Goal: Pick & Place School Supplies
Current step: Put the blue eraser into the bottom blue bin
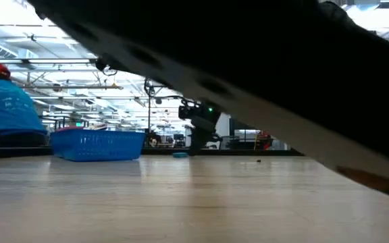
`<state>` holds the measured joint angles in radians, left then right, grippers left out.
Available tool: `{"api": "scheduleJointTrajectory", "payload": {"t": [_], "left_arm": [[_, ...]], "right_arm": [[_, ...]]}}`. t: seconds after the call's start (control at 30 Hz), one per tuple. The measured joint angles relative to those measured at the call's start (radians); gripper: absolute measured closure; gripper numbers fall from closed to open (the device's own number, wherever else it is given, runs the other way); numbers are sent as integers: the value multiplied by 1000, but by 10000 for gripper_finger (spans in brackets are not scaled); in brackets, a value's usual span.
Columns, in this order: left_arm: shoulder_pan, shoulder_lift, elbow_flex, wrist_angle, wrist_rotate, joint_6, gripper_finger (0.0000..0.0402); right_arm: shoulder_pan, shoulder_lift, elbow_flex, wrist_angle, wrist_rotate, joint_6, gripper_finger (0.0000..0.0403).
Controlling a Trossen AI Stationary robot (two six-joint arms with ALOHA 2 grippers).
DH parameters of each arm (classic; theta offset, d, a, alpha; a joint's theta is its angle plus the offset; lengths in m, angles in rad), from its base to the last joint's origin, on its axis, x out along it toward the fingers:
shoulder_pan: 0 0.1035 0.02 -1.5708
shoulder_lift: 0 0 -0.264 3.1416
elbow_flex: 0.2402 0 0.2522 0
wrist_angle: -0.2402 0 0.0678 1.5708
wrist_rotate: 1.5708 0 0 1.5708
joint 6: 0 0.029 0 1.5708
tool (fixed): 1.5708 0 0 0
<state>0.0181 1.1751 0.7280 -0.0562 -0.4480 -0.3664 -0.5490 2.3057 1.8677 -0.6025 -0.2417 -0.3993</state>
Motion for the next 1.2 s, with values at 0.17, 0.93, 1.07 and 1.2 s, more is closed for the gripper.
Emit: {"api": "scheduleJointTrajectory", "payload": {"t": [0.17,0.93,1.07,1.2], "left_arm": [[0,0,0,5,0,0,172],[387,526,351,-79,283,56,172],[421,668,535,-262,283,76,172],[433,767,665,-373,281,76,172]], "right_arm": [[-2,11,2,-30,18,-89,211],[197,-855,-543,185,-17,150,234],[293,-1056,-757,454,40,148,232],[368,-1209,-950,664,135,127,235]]}}
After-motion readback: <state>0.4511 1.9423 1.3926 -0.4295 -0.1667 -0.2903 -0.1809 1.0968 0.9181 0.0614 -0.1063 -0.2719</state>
